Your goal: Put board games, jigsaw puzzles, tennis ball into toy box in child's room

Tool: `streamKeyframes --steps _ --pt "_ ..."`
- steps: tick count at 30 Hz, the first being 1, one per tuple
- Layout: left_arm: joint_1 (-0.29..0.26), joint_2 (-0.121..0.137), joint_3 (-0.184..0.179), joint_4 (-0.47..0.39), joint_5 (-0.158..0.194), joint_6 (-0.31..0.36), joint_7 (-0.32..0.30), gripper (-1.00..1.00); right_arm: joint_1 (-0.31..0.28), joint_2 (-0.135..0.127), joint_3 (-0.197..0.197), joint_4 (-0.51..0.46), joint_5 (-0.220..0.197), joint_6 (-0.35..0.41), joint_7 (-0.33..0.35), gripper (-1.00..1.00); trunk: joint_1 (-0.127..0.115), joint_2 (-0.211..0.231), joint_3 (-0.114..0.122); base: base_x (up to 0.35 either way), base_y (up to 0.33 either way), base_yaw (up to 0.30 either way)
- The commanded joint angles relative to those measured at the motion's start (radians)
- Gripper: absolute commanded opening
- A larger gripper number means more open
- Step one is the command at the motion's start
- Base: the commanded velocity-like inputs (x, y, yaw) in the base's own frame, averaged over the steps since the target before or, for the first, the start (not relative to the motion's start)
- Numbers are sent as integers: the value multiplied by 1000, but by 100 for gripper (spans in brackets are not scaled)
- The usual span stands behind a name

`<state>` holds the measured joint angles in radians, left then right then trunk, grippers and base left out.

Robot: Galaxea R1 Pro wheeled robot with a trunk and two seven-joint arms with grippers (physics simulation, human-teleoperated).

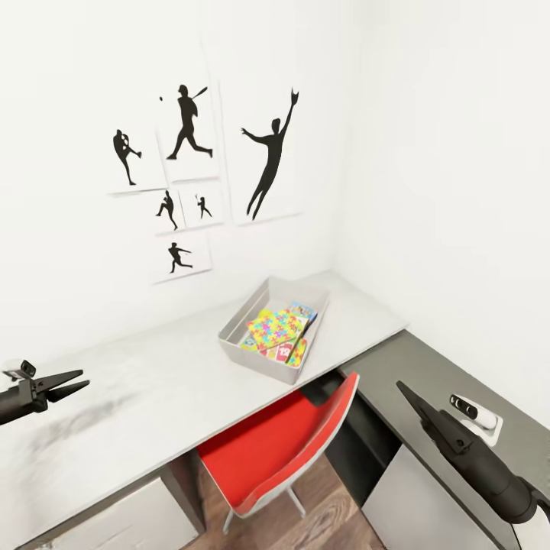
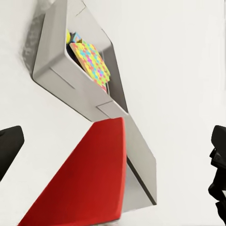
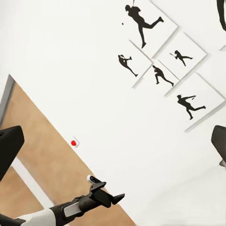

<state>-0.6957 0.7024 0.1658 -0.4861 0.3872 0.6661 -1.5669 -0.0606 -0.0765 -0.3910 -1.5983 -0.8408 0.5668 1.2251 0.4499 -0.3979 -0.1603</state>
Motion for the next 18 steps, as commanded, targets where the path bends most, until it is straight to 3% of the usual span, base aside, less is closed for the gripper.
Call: streamKeyframes --steps 1,18 --pt "-1 0 0 -2 -1 11 -4 100 -1 0 0 0 -4 9 1 100 0 -2 0 -270 0 0" --pt "-1 -5 0 -8 -1 13 -4 100 -1 0 -2 0 -4 8 -1 100 0 -2 28 -139 0 0"
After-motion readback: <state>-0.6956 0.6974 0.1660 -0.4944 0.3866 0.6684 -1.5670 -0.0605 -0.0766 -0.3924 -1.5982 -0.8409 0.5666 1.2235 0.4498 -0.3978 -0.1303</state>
